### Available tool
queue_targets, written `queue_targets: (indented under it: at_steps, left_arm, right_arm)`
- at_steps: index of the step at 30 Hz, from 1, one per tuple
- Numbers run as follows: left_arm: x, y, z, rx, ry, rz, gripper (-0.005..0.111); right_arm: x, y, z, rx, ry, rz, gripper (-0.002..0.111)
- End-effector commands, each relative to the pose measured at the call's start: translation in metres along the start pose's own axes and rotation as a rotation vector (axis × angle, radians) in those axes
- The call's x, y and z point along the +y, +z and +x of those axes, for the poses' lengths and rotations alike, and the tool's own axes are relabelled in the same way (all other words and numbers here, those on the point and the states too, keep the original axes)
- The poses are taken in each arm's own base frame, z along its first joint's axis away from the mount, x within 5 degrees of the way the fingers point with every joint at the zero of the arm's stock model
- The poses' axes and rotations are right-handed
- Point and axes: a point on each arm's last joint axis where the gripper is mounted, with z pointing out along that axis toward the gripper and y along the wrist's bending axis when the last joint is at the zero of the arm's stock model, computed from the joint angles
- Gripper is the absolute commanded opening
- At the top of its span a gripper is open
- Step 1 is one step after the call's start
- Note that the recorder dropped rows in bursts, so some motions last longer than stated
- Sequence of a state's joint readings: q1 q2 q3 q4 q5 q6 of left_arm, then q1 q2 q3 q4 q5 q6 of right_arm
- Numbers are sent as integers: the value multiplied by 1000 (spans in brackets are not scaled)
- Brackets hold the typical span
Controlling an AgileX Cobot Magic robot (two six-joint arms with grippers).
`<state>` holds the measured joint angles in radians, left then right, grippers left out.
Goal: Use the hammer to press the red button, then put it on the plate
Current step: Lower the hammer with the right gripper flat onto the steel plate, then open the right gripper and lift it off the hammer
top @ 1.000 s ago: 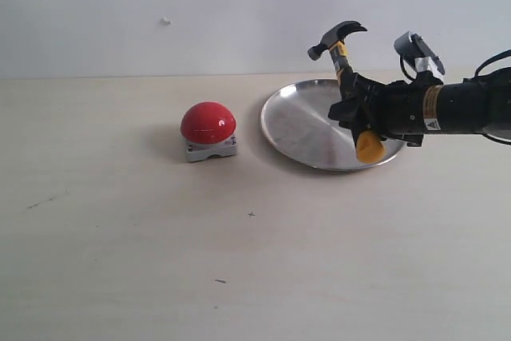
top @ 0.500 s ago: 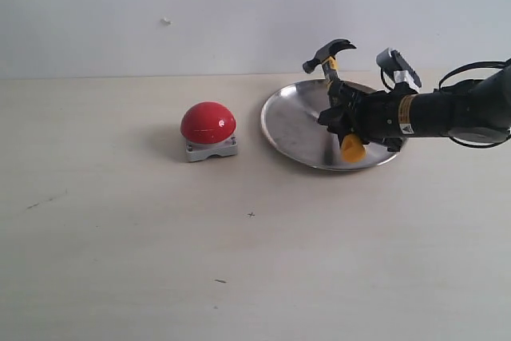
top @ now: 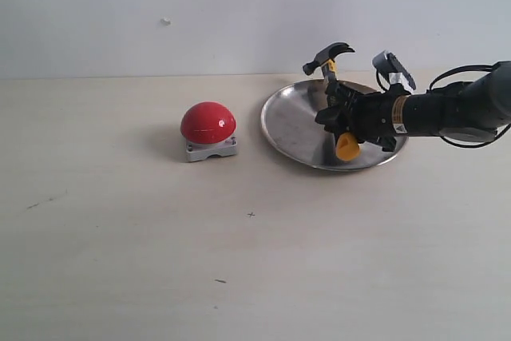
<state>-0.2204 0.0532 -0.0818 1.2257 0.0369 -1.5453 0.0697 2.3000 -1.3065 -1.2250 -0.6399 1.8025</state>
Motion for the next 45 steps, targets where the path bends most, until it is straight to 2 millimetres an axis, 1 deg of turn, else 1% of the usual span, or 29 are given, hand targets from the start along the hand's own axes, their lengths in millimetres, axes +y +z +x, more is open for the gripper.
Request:
queue_targets:
  at_steps: [1, 7, 16, 18, 24, 32, 40, 45]
  left_arm:
    - [1, -1, 1, -3, 1, -4, 0]
    - [1, -1, 1, -3, 1, -4, 0]
    - [1, -1, 1, -3, 1, -4, 0]
    - [1, -1, 1, -3, 1, -4, 0]
    - [1, -1, 1, -3, 1, -4, 0]
    - [1, -1, 1, -3, 1, -4, 0]
    - [1, -1, 1, -3, 1, -4, 0]
    - [1, -1, 1, -3, 1, -4, 0]
  right_arm:
    - [12, -3, -8, -23, -29, -49, 0]
    - [7, -3, -6, 7, -38, 9, 0]
    - [7, -3, -5, 12, -43, 6, 0]
    - [7, -3, -5, 12, -29, 6, 3]
    - [7, -3, -5, 13, -30, 7, 19]
    - [7, -3, -5, 13, -30, 7, 32]
    - [8, -4, -6, 13, -33, 5, 41]
    - [12, -6, -8, 16, -48, 2, 44]
